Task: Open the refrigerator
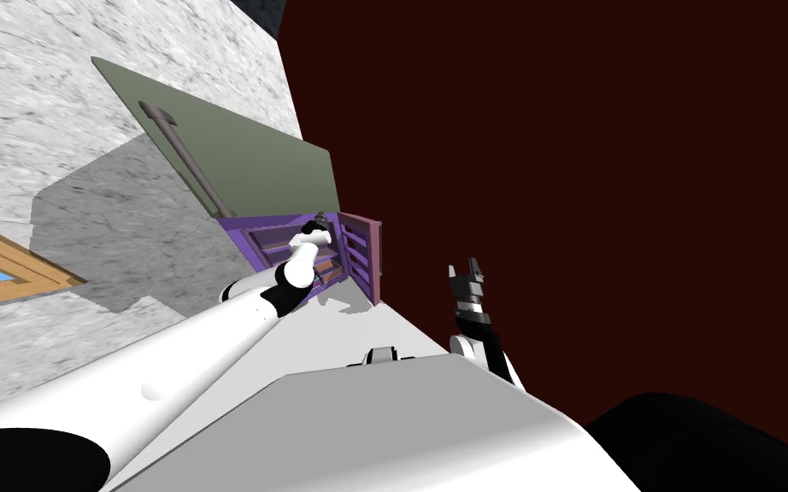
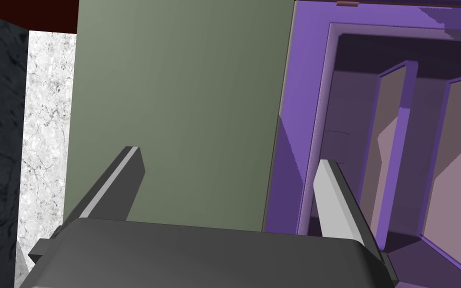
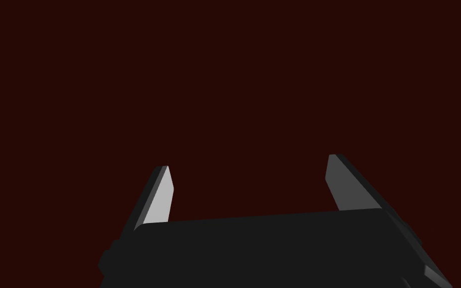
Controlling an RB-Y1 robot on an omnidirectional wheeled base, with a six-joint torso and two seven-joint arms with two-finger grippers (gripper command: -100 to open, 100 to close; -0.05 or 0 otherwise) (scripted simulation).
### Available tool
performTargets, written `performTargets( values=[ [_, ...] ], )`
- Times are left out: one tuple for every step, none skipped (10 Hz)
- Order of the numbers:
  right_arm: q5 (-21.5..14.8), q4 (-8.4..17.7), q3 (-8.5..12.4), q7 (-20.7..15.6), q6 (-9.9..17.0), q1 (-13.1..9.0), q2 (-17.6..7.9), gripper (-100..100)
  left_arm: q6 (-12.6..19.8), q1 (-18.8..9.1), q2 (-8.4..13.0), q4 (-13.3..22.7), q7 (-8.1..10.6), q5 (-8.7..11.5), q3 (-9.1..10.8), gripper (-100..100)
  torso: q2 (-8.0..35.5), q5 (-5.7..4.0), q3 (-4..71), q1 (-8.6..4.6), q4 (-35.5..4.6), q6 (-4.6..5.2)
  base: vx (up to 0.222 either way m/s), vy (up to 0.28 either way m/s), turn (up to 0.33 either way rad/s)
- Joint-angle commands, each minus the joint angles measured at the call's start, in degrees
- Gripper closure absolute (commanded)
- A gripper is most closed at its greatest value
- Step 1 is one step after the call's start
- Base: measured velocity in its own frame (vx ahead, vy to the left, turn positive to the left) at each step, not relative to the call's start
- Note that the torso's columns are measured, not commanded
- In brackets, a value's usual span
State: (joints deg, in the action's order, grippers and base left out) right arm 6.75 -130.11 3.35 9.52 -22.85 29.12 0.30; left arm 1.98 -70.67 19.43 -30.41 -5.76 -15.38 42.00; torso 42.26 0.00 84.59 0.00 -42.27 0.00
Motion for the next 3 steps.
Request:
performTargets(
  values=[
    [0.0,0.0,0.0,0.0,0.0,0.0,0.0,0,0.0,0.0,0.0,0.0,0.0,0.0,0.0,0,0.02,0.0,-0.01,0.0,-0.01,0.0,0.0,0.0,0.0],
    [0.0,0.0,0.0,0.0,0.0,0.0,0.0,0,0.0,0.0,0.0,0.0,0.0,0.0,0.0,0,0.03,0.0,-0.02,0.0,-0.01,0.0,0.0,0.0,0.0],
    [0.0,0.0,0.0,0.0,0.0,0.0,0.0,0,0.0,0.0,0.0,0.0,0.0,0.0,0.0,0,0.03,0.0,-0.02,0.0,-0.01,0.0,0.0,0.0,0.0]
  ],
)
